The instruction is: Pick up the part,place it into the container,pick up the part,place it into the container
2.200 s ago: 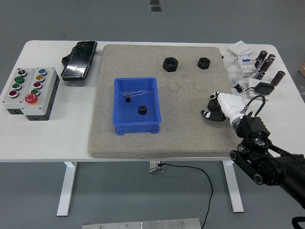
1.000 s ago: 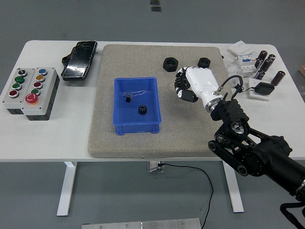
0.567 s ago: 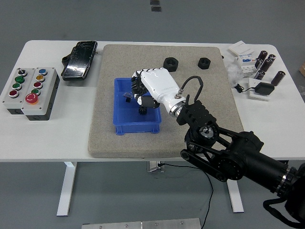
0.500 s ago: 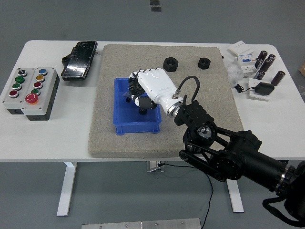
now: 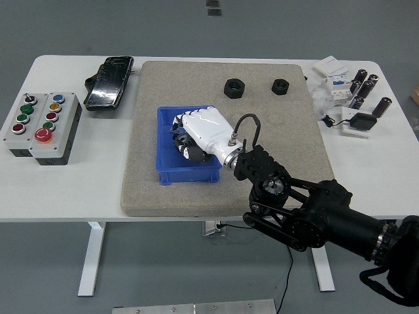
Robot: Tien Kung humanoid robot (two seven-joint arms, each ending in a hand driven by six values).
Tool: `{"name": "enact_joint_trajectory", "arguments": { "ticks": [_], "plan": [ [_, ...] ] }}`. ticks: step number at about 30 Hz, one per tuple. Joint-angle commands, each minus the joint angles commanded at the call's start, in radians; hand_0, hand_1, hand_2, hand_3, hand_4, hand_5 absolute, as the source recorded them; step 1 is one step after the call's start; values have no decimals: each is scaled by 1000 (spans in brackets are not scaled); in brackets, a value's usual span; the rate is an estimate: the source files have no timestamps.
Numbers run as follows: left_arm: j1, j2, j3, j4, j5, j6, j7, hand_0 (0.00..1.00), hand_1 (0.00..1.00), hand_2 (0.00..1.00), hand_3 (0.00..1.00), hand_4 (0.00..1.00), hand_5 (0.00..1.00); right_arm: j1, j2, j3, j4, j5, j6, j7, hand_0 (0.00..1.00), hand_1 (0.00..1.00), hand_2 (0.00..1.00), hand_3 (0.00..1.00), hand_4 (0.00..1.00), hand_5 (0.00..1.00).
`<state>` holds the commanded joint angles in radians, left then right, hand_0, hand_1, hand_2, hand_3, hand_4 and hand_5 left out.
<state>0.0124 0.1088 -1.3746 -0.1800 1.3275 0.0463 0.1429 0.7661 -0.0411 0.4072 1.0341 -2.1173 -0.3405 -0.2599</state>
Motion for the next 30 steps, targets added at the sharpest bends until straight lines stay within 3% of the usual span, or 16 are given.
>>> {"name": "enact_joint_trajectory", "arguments": {
  "ticks": [9,19,30],
  "plan": [
    [1,1,-2,0,4,0,0,676,684,644,683,715,294,-8,-5,45,11,-3,-13,0,420,598,673,671,568,309],
    [2,-1,0,0,2,0,1,676,685,642,681,714,293,-94,-69,274,126,33,-44,21,420,594,672,670,573,313],
    [1,6,5,0,0,0,2,677,684,642,680,715,295,-237,-88,551,56,301,-4,194,437,596,669,670,584,299]
  ]
}}
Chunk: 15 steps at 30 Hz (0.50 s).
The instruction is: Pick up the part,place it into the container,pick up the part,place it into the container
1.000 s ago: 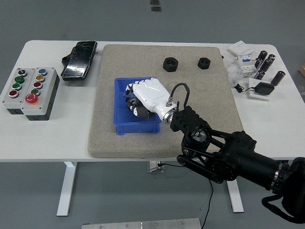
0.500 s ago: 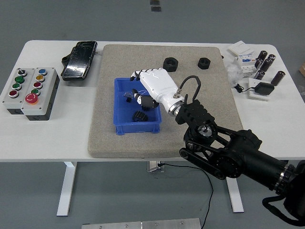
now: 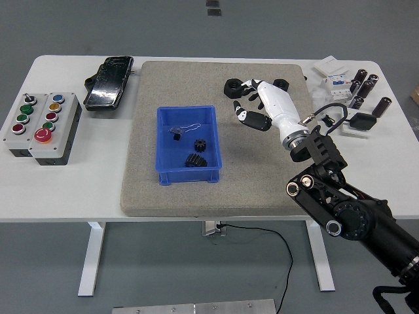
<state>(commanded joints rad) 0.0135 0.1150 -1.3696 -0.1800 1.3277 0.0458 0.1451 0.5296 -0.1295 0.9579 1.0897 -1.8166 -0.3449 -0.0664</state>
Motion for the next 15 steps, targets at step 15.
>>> {"name": "enact_joint_trajectory", "arguments": {
  "ticks": [15],
  "plan": [
    [-5,10,1,0,17,-4,3,678,683,642,681,713,295,-130,-12,144,-3,261,2,126,481,615,681,672,724,435]
  ]
}}
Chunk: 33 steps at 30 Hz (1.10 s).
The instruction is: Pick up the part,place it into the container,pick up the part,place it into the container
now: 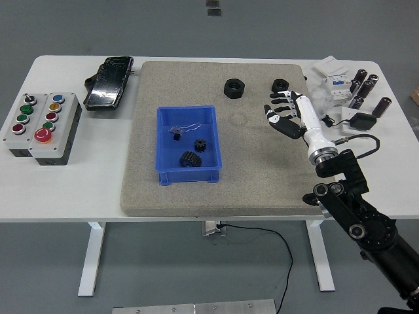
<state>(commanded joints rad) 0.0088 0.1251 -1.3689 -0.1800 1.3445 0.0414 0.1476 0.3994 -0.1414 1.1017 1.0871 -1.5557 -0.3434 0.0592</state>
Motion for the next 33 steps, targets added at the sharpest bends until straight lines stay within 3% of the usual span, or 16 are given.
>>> {"name": "enact_joint_trajectory", "arguments": {
  "ticks": [11,12,17,18,23,24,33],
  "plan": [
    [11,-14,5,0,-20,3,-4,678,683,641,680,713,295,-49,-8,59,10,-3,5,6,495,624,682,671,742,453],
    [13,-16,5,0,-23,4,-5,678,683,642,680,712,294,-51,-10,65,12,-11,6,6,667,730,738,690,849,578],
    [17,-25,10,0,-35,5,-7,678,683,642,680,712,294,-58,-14,99,24,-42,23,10,667,730,738,690,849,578],
    [17,-26,11,0,-36,5,-8,677,683,641,680,712,294,-58,-14,103,25,-44,26,10,820,813,821,769,988,794],
    [19,-25,12,0,-41,7,-8,677,683,641,680,712,294,-58,-15,130,27,-41,81,11,820,813,821,769,988,794],
    [19,-25,12,0,-42,7,-8,677,683,641,680,712,295,-58,-15,134,27,-40,93,11,914,866,887,861,998,998],
    [16,-28,16,0,-47,8,-9,678,683,641,679,712,295,-59,-17,152,29,-36,127,4,937,879,901,874,998,998]
  ]
}}
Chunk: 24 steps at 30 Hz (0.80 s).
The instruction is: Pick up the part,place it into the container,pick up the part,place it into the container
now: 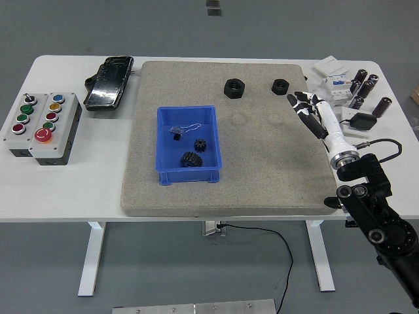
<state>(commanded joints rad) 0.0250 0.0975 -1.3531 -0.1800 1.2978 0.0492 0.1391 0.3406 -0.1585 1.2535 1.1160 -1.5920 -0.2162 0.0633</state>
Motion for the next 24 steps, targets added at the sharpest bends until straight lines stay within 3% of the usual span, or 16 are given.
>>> {"name": "enact_joint_trajectory", "arguments": {
  "ticks": [24],
  "plan": [
    [-5,0,-8,0,1,7,-2,677,684,642,678,712,294,9,-18,-27,12,-35,-39,-21,940,870,884,840,998,998]
  ]
}}
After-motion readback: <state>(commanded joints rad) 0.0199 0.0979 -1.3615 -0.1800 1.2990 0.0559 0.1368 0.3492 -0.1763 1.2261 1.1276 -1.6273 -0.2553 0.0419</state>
